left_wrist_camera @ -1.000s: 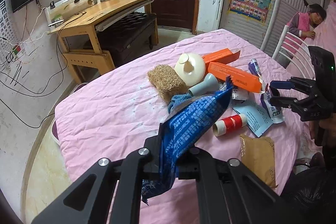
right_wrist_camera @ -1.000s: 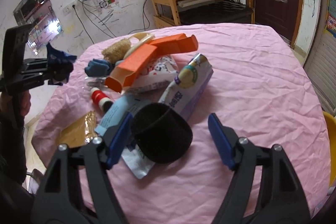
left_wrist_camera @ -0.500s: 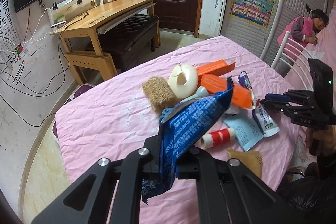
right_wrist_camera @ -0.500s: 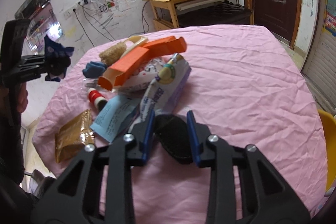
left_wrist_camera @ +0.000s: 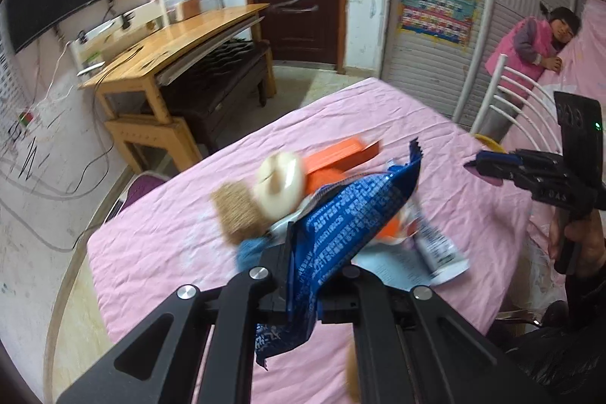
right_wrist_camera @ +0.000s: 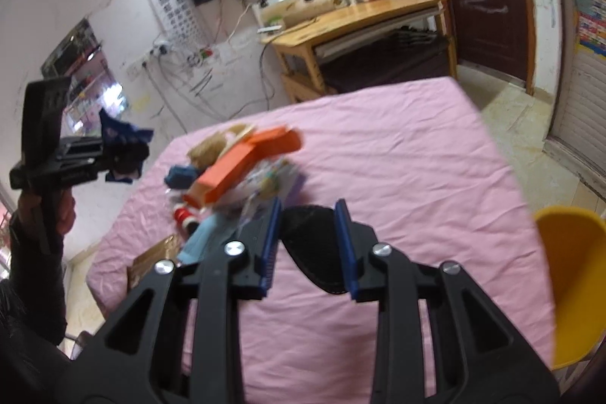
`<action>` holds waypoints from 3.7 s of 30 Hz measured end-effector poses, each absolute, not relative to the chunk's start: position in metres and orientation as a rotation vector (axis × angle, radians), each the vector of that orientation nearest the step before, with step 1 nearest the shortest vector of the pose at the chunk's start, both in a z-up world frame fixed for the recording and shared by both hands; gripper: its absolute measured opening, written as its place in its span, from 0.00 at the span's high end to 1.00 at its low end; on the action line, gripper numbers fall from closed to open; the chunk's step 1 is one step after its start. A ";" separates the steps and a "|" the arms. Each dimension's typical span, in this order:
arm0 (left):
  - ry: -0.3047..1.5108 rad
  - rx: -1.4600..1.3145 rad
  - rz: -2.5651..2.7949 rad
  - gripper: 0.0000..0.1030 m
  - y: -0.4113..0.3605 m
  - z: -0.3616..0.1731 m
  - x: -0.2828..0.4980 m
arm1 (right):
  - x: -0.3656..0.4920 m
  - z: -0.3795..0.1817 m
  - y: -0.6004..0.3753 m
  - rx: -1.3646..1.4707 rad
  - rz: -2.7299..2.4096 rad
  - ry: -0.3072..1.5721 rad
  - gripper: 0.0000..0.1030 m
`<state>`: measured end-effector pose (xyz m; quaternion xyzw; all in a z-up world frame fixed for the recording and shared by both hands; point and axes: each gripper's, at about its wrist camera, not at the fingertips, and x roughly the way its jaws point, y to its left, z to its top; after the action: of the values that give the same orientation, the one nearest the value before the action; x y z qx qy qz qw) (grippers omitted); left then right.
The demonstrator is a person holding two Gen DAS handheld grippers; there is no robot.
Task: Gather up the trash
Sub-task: 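Drop the blue wrapper in the bin while the right tool drops its item, then grasp the brown packet with left tool while right grasps the toothpaste tube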
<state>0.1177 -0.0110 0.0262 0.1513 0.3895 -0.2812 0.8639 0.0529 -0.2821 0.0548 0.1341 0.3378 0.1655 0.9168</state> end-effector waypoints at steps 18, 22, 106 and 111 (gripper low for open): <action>0.828 0.505 -0.945 0.96 -0.292 0.013 0.104 | 0.029 0.001 -0.498 0.394 -0.019 0.684 0.73; 0.884 0.542 -0.958 0.96 -0.350 -0.009 0.105 | 0.029 -0.028 -0.519 0.429 -0.024 0.716 0.73; 0.891 0.270 -0.688 0.71 0.012 -0.071 0.033 | 0.101 0.013 -0.164 0.036 0.273 0.908 0.67; 0.904 0.205 -0.699 0.73 0.022 -0.071 0.035 | 0.098 0.020 -0.170 0.079 0.300 0.881 0.77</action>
<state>0.0352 0.0219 -0.0710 0.0969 0.4270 -0.3301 0.8362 0.0977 -0.1703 0.0203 0.0380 0.4248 0.1444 0.8929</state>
